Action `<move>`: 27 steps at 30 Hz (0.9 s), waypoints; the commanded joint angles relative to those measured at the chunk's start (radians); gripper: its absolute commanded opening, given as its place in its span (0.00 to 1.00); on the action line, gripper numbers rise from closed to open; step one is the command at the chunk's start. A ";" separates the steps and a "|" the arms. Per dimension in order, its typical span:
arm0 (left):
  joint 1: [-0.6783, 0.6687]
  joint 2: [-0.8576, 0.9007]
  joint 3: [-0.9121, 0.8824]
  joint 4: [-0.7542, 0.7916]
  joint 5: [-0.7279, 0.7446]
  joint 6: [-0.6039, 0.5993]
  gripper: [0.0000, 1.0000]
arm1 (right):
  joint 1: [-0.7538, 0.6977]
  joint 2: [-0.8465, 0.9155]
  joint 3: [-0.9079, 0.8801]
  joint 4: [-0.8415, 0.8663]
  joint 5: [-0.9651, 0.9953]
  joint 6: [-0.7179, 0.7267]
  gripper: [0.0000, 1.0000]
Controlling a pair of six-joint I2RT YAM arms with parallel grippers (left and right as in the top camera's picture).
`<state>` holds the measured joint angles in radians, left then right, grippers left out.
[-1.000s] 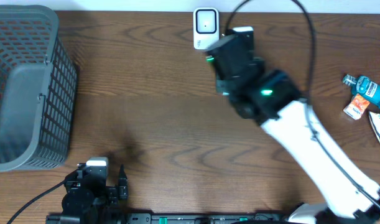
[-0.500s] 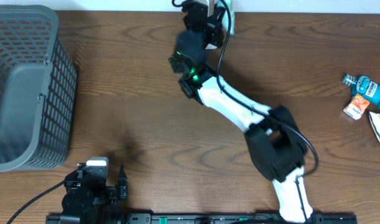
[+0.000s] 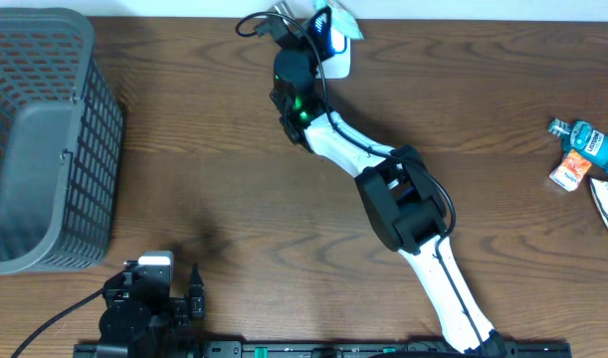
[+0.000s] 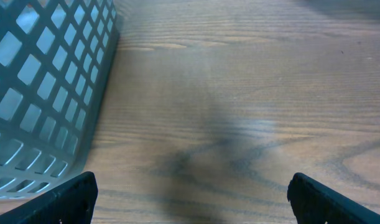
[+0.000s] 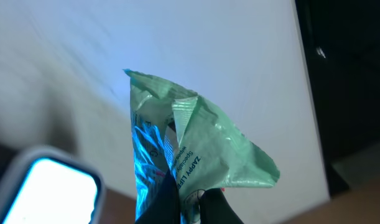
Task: Scan the item barcode
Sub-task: 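Carry the mint-green pack to the scanner and hold it there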
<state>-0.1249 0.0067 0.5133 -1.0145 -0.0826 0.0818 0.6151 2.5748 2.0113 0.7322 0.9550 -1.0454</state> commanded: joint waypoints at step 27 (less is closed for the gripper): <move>0.002 -0.001 0.000 -0.001 -0.008 -0.001 0.98 | -0.056 0.072 0.108 -0.192 -0.117 0.042 0.01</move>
<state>-0.1249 0.0063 0.5133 -1.0145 -0.0822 0.0818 0.5724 2.6575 2.0960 0.5251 0.7841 -0.9329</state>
